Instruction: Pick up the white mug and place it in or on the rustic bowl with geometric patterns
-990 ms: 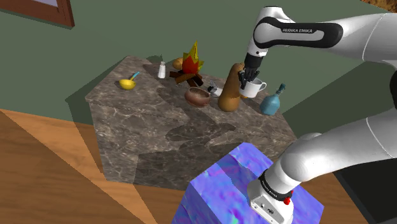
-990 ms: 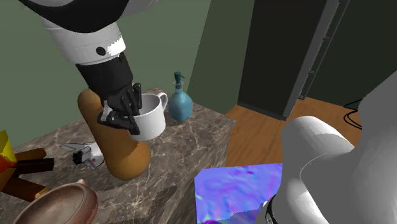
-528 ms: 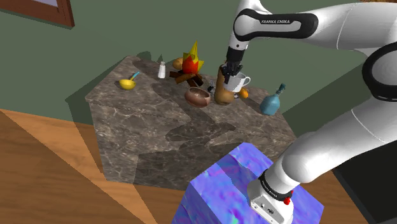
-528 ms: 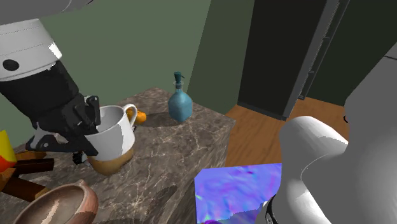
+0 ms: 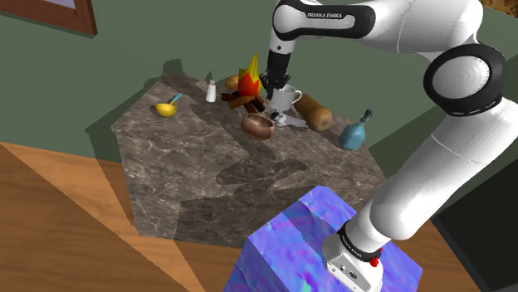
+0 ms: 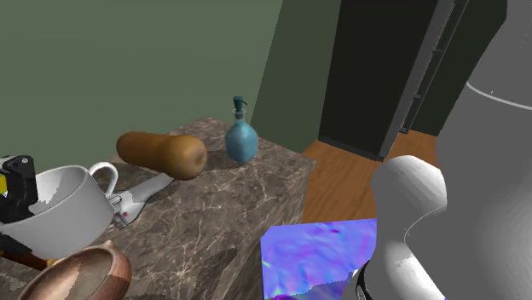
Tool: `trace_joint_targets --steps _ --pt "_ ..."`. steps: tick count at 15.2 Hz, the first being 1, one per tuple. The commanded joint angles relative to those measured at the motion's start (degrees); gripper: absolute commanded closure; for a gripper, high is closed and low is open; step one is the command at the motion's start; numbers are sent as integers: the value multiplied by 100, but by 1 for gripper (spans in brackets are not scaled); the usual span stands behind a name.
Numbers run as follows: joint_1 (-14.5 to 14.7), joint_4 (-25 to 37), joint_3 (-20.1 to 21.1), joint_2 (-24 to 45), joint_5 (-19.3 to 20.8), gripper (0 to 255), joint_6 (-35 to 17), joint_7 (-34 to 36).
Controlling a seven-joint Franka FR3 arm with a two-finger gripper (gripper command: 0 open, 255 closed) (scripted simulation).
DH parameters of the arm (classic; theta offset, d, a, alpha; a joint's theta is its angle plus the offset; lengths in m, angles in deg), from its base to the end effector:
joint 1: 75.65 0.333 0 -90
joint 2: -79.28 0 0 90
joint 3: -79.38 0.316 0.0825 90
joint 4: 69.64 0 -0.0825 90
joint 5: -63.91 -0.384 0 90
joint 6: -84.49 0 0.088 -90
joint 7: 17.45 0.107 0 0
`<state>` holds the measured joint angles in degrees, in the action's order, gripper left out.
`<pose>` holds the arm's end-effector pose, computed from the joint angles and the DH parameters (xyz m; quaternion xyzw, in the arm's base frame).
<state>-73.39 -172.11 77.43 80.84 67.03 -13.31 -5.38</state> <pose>0.5595 -0.0019 0.5178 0.9934 -0.0971 -0.0511 0.0329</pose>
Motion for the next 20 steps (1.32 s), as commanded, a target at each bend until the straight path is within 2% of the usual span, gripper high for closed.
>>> trace_joint_targets --steps 1,16,20 --pt "99 603 95 474 -30 255 139 186" --pt "96 -356 90 629 -20 255 -975 234" --pt "96 -378 90 638 -20 255 -1006 236"
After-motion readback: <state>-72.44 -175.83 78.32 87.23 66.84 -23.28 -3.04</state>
